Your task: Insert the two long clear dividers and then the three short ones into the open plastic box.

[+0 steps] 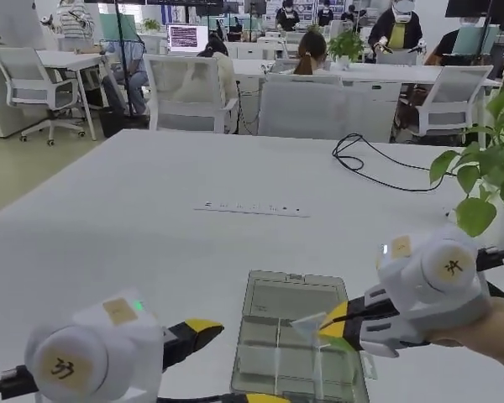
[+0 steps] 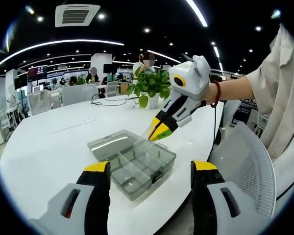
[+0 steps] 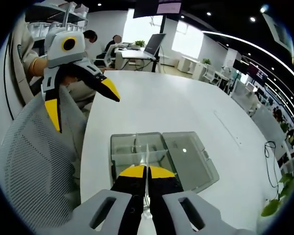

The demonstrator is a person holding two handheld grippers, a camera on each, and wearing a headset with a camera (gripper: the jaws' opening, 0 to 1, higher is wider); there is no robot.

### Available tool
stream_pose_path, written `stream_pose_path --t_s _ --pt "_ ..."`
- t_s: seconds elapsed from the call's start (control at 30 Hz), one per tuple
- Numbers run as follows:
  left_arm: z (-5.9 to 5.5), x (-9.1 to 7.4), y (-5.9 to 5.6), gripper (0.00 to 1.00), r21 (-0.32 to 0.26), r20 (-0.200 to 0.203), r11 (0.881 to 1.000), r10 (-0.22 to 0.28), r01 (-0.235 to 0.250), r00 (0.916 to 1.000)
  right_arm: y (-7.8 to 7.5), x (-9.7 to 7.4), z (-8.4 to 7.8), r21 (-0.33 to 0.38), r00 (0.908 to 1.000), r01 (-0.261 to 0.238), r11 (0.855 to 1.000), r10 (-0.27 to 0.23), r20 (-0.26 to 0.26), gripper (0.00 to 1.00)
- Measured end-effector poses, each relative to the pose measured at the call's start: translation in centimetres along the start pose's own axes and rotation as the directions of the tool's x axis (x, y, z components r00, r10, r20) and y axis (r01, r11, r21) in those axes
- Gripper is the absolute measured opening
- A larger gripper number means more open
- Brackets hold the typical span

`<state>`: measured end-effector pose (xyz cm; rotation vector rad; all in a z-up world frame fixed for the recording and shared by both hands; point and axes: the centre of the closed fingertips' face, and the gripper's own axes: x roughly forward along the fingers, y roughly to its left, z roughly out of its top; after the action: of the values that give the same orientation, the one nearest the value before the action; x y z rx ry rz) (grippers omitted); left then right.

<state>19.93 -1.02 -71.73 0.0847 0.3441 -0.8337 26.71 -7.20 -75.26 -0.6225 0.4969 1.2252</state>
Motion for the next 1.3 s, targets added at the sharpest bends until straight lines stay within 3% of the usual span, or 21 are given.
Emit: stream_pose_path --t_s 0.3,0.7,0.93,1.3 --pt "-0.2 0.2 -0.1 0.72 -0.012 -0.007 1.0 -0.003 0.003 1.0 -0.1 0.4 -0.7 0.027 1.0 -0.004 1.0 0.004 -0.004 0.02" --pt "-0.3 0.2 0.0 0.73 -0.017 -0.013 1.0 0.003 -0.003 0.9999 -0.1 1.4 -0.9 0.036 0.9983 -0.035 0.999 0.036 -0.045 0.02" --pt "-0.5 0.1 0.1 0.73 -0.018 -0.013 1.0 0.006 -0.007 0.9999 0.2 2.0 -0.6 -0.059 0.9915 -0.078 0.995 0.072 -0.109 0.02" --pt "-0.5 0.0 0.3 0.73 -0.011 -0.007 1.0 0.021 -0.021 0.9998 0.7 2.9 -0.4 -0.141 0.9835 -0.127 0.982 0.107 -0.146 0.02"
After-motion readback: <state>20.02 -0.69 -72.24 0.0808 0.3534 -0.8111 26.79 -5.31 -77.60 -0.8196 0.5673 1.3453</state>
